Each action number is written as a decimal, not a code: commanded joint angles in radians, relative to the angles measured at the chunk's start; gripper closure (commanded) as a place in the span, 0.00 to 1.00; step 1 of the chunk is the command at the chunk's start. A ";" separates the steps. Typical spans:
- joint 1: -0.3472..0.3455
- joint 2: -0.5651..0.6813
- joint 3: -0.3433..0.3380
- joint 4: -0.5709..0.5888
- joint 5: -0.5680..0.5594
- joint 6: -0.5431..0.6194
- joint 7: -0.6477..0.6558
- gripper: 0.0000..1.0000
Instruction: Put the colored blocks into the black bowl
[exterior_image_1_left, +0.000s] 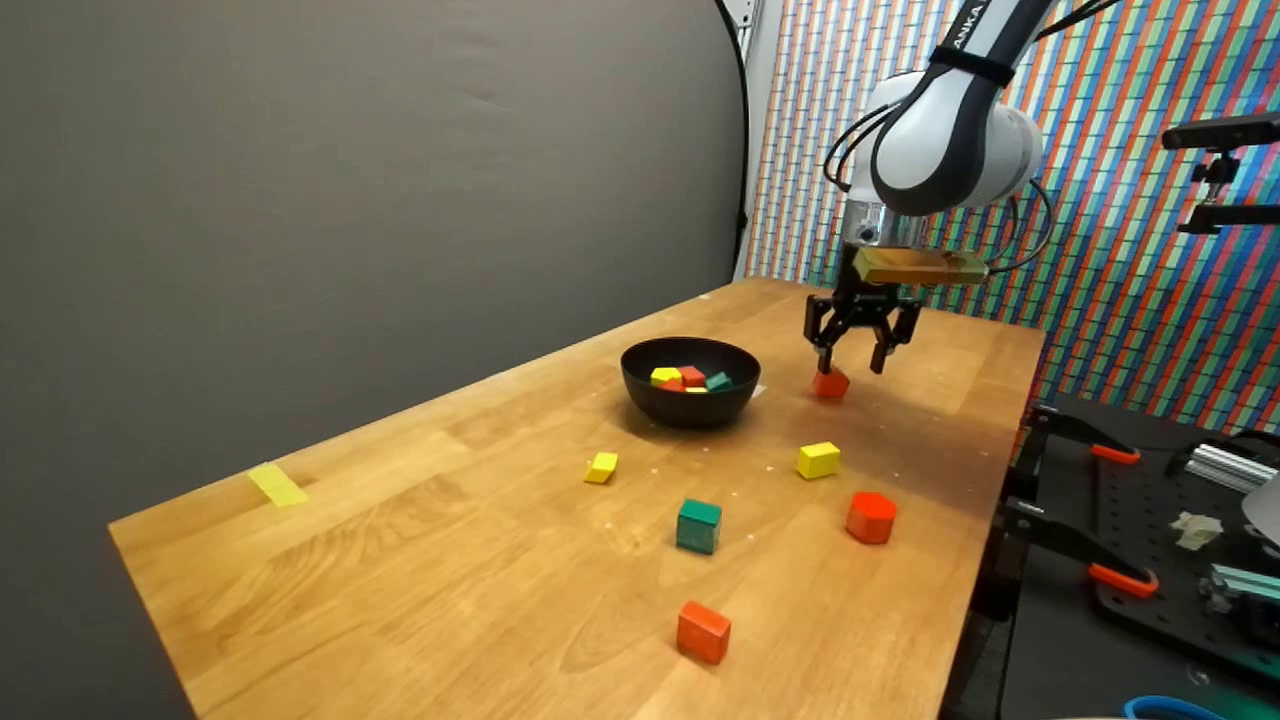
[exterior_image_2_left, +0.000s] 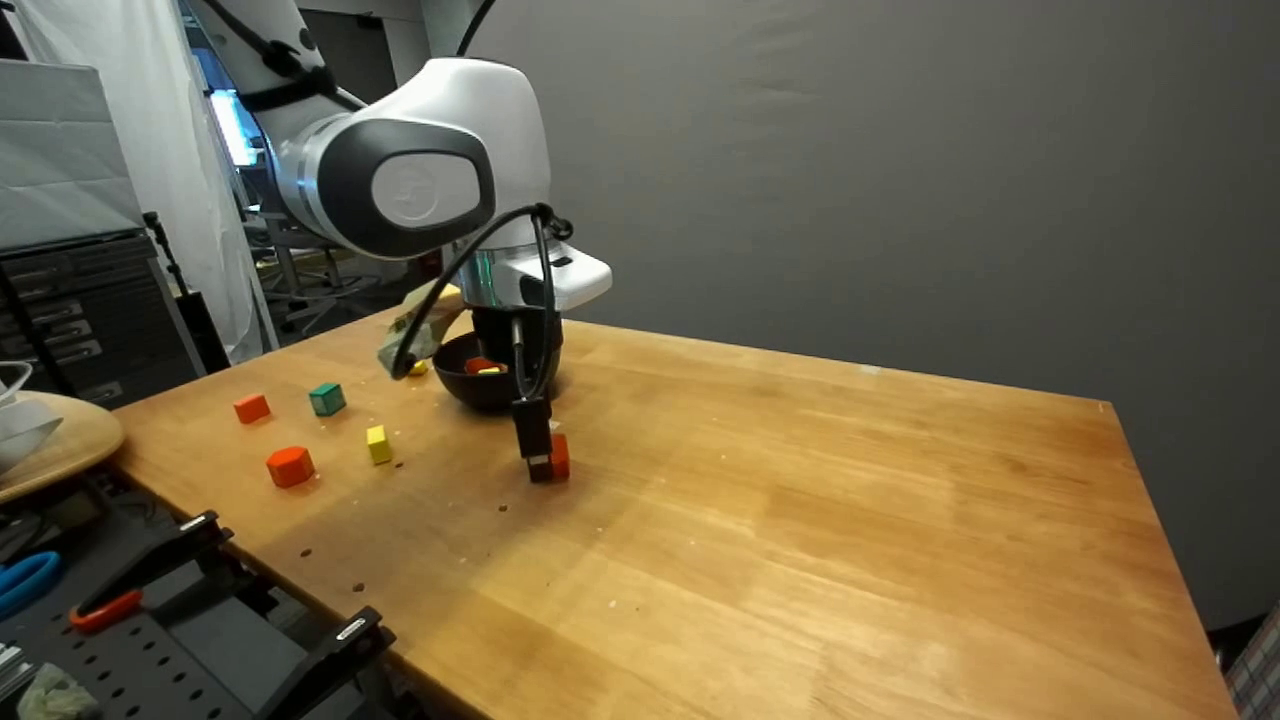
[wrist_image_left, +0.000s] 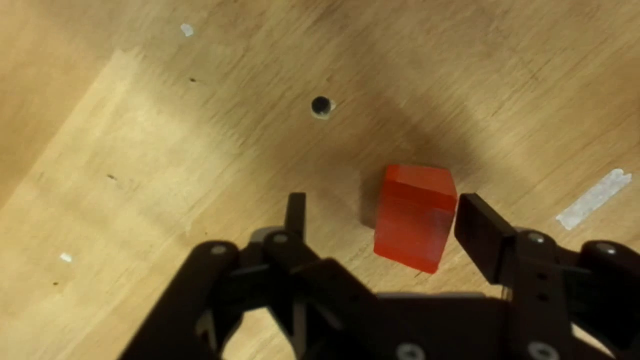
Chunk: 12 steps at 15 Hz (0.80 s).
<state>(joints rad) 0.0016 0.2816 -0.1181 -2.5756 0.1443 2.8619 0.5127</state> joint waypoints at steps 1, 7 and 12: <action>-0.012 0.051 0.044 0.045 0.084 0.043 -0.055 0.42; 0.041 0.100 0.003 0.087 0.045 0.055 -0.031 0.84; 0.199 -0.080 -0.098 0.022 -0.153 0.003 0.001 0.83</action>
<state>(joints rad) 0.0633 0.3384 -0.1093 -2.5003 0.1330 2.8918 0.4655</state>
